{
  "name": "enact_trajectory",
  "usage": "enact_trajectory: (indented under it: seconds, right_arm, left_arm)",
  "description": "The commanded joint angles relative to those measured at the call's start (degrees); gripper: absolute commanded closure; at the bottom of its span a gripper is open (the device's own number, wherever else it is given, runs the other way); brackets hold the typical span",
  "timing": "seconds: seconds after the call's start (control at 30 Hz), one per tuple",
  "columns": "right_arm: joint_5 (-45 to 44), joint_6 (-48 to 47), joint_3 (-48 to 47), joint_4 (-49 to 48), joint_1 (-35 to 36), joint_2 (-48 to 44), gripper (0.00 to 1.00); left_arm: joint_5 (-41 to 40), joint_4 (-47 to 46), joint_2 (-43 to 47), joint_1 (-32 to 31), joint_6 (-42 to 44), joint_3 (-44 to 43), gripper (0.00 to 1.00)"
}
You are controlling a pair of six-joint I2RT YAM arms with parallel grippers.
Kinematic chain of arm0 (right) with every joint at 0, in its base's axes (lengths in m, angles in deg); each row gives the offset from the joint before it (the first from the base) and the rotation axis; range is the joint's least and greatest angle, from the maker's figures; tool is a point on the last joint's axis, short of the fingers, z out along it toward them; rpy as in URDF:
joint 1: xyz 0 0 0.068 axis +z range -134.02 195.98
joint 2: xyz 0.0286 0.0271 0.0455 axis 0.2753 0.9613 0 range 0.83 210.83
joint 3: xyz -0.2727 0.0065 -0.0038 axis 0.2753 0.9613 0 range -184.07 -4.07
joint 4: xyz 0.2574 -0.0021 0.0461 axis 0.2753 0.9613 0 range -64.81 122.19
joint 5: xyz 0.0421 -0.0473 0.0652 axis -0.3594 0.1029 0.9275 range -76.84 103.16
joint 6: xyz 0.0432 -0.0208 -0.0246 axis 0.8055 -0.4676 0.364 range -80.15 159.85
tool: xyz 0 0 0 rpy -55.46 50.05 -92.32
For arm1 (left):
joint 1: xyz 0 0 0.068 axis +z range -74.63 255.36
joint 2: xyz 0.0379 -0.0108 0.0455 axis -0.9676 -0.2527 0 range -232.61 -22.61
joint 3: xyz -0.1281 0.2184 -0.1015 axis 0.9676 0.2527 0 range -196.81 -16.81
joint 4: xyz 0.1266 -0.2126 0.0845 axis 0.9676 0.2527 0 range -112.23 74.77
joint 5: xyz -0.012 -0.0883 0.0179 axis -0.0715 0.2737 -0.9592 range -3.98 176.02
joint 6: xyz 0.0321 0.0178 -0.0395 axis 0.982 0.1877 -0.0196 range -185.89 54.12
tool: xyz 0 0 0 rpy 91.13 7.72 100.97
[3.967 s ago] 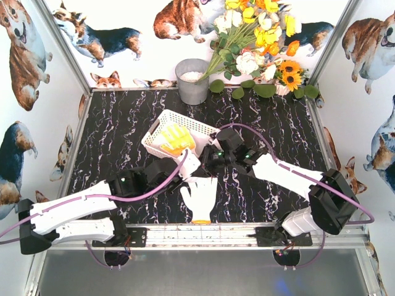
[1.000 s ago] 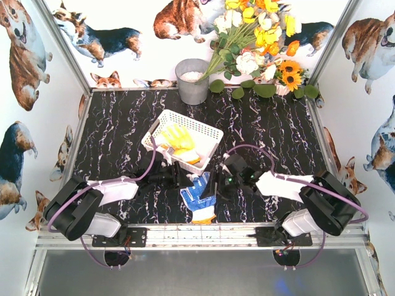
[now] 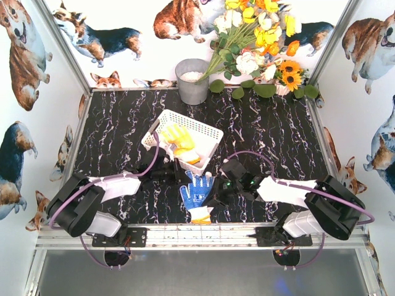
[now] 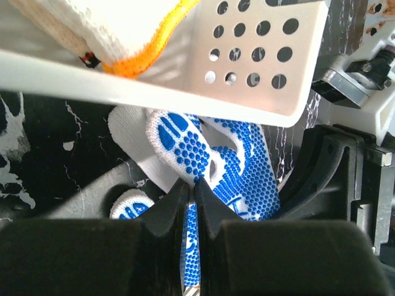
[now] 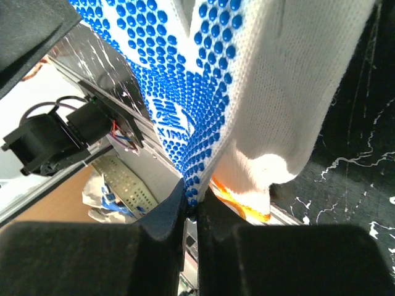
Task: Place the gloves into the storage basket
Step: Pair the glove with the glove.
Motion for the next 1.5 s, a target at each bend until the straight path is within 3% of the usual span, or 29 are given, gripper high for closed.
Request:
enact_trajectory:
  seconds: [0.0, 0.47, 0.9, 1.2, 1.3, 1.47]
  right_arm:
    - [-2.2, 3.7, -0.4, -4.1, 0.6, -2.1, 1.00]
    - [-5.1, 3.3, -0.2, 5.6, 1.2, -4.0, 1.00]
    - [-4.8, 3.3, -2.2, 4.5, 3.5, 2.0, 1.00]
    - [-6.7, 3.6, -2.1, 6.2, 3.6, 0.5, 1.00]
    - [-7.1, 2.6, -2.9, 7.6, 3.6, -0.2, 0.84]
    - [-11.4, -3.1, -8.0, 18.7, 3.0, -3.2, 0.60]
  left_arm:
    - [-1.3, 0.4, -1.7, 0.7, 2.3, -2.7, 1.00]
    - [-0.7, -0.9, -5.1, 0.7, 2.8, -3.2, 1.00]
    - [-0.9, -0.5, -7.8, 0.6, 4.5, -4.9, 1.00]
    - [-0.7, -0.5, -10.4, 0.7, 5.5, -6.3, 1.00]
    - [-1.6, 1.0, -9.8, 0.7, 6.1, -6.5, 1.00]
    - [-4.8, 8.1, -5.0, 0.7, 8.7, -8.3, 0.77]
